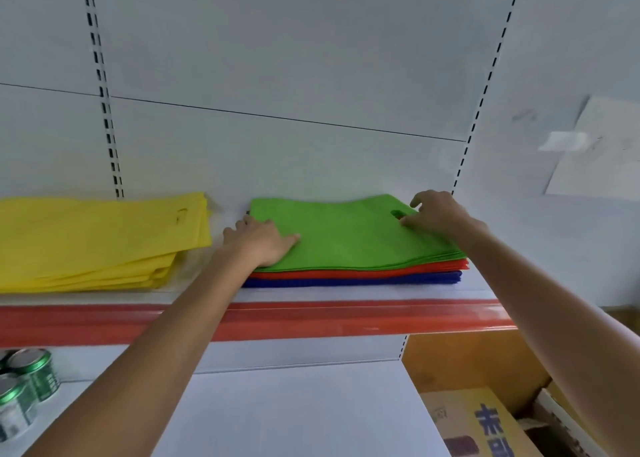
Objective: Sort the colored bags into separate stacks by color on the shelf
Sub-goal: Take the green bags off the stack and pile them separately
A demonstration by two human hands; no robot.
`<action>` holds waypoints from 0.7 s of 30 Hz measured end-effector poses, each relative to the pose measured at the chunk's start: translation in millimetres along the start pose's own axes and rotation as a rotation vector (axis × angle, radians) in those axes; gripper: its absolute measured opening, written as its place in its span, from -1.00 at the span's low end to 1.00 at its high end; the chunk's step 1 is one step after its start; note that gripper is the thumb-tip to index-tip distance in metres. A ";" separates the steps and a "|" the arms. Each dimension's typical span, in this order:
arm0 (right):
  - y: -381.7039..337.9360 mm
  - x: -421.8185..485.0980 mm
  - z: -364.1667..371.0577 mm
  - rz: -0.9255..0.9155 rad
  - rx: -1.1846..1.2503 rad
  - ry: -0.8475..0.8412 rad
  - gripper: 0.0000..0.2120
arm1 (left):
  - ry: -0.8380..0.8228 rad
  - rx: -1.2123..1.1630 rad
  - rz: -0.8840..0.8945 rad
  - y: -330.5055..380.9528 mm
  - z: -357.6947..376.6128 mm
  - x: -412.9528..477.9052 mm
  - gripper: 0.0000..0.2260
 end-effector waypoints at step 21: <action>7.5 8.8 21.6 -0.030 -0.114 0.269 -0.73 | 0.007 0.053 0.010 2.4 11.4 -0.4 -0.42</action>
Point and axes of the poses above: each hand's wrist, its own x-axis towards the middle knuckle, its own z-axis out of the palm, y = z × x, the point moved 4 cm from there along x, towards the middle knuckle, and after that the axes turned 5 degrees about -x, right-handed, at the moved point
